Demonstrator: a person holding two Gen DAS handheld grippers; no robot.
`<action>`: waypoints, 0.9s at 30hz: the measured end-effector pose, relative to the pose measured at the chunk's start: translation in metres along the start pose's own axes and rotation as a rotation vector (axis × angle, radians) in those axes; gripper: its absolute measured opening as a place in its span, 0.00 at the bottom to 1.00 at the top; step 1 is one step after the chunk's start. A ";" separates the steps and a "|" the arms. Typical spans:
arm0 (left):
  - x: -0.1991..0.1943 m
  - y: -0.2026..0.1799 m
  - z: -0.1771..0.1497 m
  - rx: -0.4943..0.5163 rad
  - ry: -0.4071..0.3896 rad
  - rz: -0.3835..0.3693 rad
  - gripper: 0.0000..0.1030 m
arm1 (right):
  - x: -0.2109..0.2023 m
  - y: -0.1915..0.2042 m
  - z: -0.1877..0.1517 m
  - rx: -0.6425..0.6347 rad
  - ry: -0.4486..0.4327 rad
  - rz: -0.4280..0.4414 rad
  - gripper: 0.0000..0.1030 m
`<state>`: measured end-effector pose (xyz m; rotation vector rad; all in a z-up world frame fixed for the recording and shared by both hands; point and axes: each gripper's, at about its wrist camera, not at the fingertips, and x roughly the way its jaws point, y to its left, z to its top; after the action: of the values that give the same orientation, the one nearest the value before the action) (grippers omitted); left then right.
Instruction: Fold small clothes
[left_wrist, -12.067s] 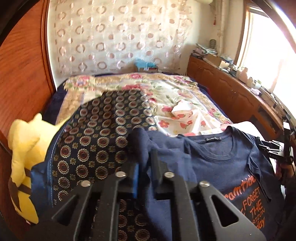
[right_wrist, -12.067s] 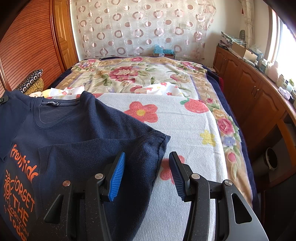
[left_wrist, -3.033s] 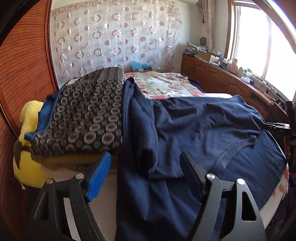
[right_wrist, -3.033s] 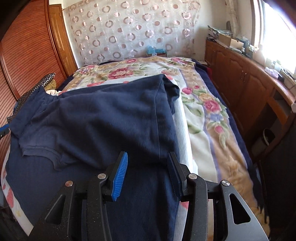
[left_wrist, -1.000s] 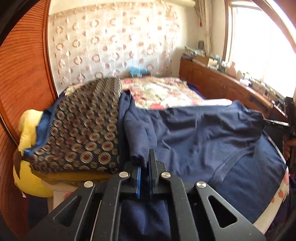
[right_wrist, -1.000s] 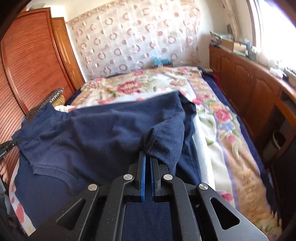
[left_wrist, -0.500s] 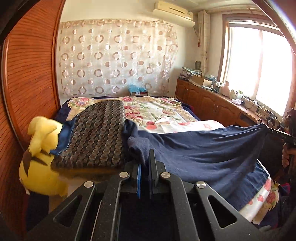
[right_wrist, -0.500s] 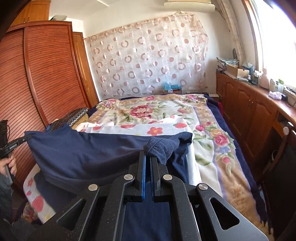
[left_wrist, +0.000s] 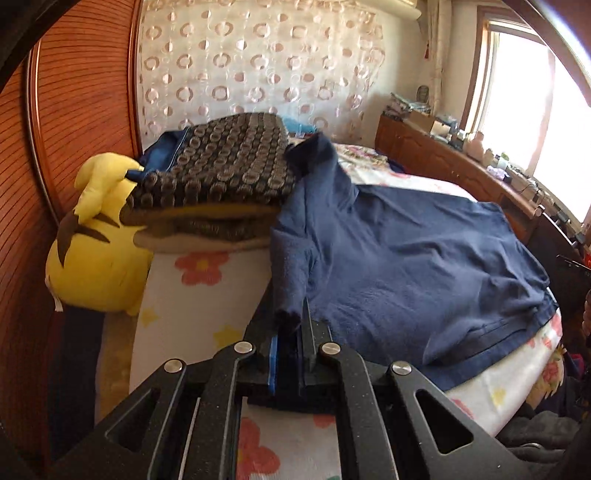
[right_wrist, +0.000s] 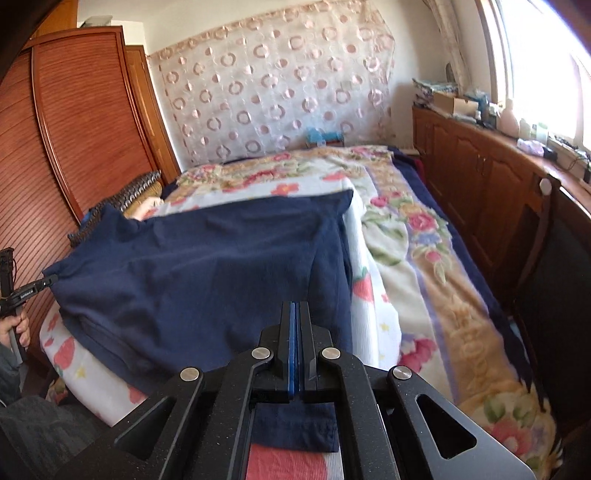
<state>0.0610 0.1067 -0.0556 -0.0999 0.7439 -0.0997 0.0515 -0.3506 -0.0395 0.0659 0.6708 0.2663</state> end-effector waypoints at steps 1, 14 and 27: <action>0.001 0.000 -0.002 -0.005 0.012 -0.006 0.08 | 0.004 0.002 0.001 -0.002 0.007 0.002 0.00; -0.010 0.006 -0.014 -0.010 0.002 -0.017 0.48 | 0.051 0.036 0.017 -0.103 0.015 0.052 0.01; -0.020 -0.007 -0.018 0.020 -0.012 0.022 0.74 | 0.072 0.038 0.014 -0.174 0.056 0.028 0.02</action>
<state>0.0343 0.1008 -0.0545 -0.0728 0.7318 -0.0853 0.1058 -0.2949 -0.0663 -0.0989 0.7002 0.3534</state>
